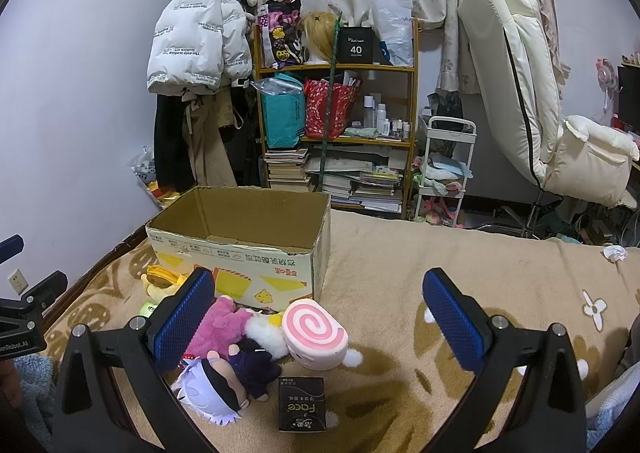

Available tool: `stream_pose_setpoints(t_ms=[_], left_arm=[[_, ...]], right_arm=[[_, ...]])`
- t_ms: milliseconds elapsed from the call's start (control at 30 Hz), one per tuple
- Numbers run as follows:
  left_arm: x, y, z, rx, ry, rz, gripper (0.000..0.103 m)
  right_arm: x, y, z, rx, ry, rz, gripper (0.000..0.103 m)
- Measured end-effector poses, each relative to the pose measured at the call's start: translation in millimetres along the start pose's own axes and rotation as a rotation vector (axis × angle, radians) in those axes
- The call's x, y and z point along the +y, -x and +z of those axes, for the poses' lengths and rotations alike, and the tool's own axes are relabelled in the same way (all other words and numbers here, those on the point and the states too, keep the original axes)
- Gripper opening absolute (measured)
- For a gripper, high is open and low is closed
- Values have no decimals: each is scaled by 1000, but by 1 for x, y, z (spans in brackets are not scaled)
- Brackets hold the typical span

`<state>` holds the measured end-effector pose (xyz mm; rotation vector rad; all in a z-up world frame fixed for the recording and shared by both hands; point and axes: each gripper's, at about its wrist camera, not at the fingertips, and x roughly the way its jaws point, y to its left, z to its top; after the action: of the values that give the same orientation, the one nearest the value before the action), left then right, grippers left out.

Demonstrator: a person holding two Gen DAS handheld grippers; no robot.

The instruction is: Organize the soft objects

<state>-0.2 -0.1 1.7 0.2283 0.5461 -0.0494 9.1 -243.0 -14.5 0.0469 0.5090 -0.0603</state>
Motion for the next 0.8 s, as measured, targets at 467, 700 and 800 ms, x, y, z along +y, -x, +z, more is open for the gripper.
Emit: stream_pose_setpoints(t_ms=[467,700,800], left_arm=[[1,1,0,-3,3,2,102],[1,1,0,-3,2,2,102],[2,1,1,-6,3,3,102]], right_arm=[[-6,2,4,-5,-5,0,103],[-6,2,5,-9,-5,-3,103],[-11,4,7,-12,-2,-3,103]])
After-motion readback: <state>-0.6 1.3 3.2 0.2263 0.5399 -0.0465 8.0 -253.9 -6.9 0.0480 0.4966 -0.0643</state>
